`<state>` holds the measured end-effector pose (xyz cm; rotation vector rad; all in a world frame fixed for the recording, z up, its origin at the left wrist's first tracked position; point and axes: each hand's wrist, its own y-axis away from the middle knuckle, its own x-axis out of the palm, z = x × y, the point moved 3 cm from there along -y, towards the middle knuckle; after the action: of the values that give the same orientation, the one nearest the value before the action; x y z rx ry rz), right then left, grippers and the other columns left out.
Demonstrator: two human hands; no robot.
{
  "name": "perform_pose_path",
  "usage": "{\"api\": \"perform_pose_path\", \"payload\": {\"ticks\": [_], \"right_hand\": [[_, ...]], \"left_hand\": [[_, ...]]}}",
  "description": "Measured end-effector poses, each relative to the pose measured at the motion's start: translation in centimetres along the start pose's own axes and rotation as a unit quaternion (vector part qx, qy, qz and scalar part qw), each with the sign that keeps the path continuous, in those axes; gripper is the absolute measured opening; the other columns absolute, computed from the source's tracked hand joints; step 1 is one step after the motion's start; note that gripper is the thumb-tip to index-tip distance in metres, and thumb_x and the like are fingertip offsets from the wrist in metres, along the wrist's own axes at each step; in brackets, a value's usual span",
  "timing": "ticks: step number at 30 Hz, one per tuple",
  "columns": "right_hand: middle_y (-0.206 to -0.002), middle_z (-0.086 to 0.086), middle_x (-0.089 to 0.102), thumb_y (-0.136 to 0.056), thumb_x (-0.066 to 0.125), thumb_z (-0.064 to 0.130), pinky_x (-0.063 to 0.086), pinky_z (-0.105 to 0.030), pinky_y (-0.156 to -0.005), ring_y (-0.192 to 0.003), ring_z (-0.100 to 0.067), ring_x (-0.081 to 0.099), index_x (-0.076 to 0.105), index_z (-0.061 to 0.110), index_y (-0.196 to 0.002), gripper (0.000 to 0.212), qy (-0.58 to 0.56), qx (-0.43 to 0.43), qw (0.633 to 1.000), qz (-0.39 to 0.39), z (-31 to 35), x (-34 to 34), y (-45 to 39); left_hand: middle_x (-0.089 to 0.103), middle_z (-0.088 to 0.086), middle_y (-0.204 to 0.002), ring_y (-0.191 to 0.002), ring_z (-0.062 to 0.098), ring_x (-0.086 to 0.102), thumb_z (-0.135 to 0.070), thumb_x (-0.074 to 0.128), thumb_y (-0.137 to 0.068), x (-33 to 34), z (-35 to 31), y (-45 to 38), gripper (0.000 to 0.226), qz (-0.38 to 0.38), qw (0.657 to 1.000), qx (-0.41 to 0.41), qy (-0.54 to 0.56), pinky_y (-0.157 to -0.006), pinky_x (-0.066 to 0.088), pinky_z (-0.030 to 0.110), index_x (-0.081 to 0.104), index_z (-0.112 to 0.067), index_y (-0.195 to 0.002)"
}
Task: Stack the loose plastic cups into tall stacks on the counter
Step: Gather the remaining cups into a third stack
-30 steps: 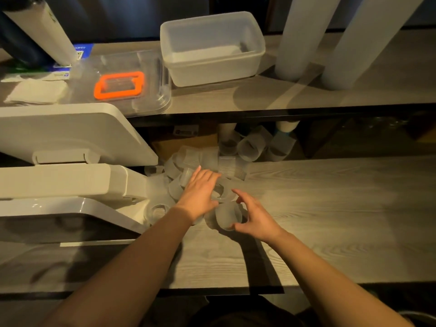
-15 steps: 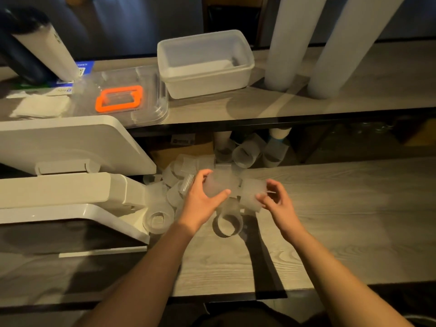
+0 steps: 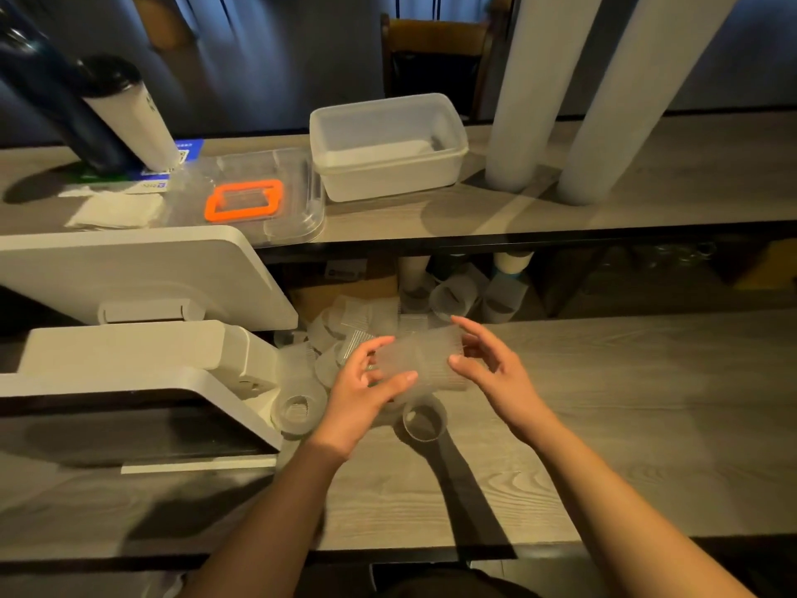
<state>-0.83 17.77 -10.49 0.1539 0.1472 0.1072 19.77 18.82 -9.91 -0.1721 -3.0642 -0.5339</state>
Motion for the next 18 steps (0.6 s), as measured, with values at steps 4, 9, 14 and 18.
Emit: {"api": "perform_pose_path", "payload": {"ticks": [4, 9, 14, 18], "right_hand": [[-0.127, 0.008, 0.058, -0.078, 0.073, 0.053, 0.051, -0.022, -0.091, -0.109, 0.001, 0.057, 0.052, 0.044, -0.138, 0.064, 0.036, -0.018, 0.998, 0.045, 0.7, 1.0, 0.4], [-0.131, 0.01, 0.056, -0.088, 0.064, 0.053, 0.047, -0.016, -0.093, -0.11, 0.008, 0.055, 0.048, 0.05, -0.138, 0.052, 0.035, 0.0, 0.994, 0.099, 0.9, 2.5, 0.4], [-0.129, 0.017, 0.056, -0.087, 0.059, 0.053, 0.043, -0.017, -0.094, -0.112, 0.01, 0.053, 0.047, 0.047, -0.141, 0.056, 0.04, 0.027, 0.992, 0.115, 0.7, 3.5, 0.0], [-0.139, 0.009, 0.053, -0.085, 0.054, 0.062, 0.042, -0.031, -0.108, -0.125, -0.005, 0.051, 0.038, 0.043, -0.148, 0.067, 0.014, 0.074, 0.993, 0.091, -1.2, 3.7, -0.8]], "left_hand": [[0.065, -0.004, -0.127, -0.114, 0.017, 0.065, -0.036, 0.085, -0.064, -0.4, -0.6, 1.0, 0.062, 0.01, 1.0, -0.002, 0.005, -0.093, 0.057, 0.039, 0.063, -0.041, -0.122], [0.064, -0.004, -0.123, -0.109, 0.016, 0.068, -0.014, 0.082, -0.076, -0.6, -0.9, 1.5, 0.06, 0.004, 1.0, -0.003, 0.031, -0.085, 0.058, 0.031, 0.059, -0.034, -0.127], [0.066, 0.0, -0.122, -0.106, 0.014, 0.069, -0.014, 0.08, -0.076, -1.1, -0.6, 1.8, 0.058, -0.017, 0.998, -0.016, 0.058, -0.082, 0.058, 0.029, 0.06, -0.029, -0.128], [0.067, 0.001, -0.123, -0.103, 0.013, 0.07, -0.023, 0.078, -0.075, -2.3, 0.5, 1.6, 0.059, -0.064, 0.994, -0.033, 0.086, -0.079, 0.058, 0.03, 0.057, -0.028, -0.13]]}}
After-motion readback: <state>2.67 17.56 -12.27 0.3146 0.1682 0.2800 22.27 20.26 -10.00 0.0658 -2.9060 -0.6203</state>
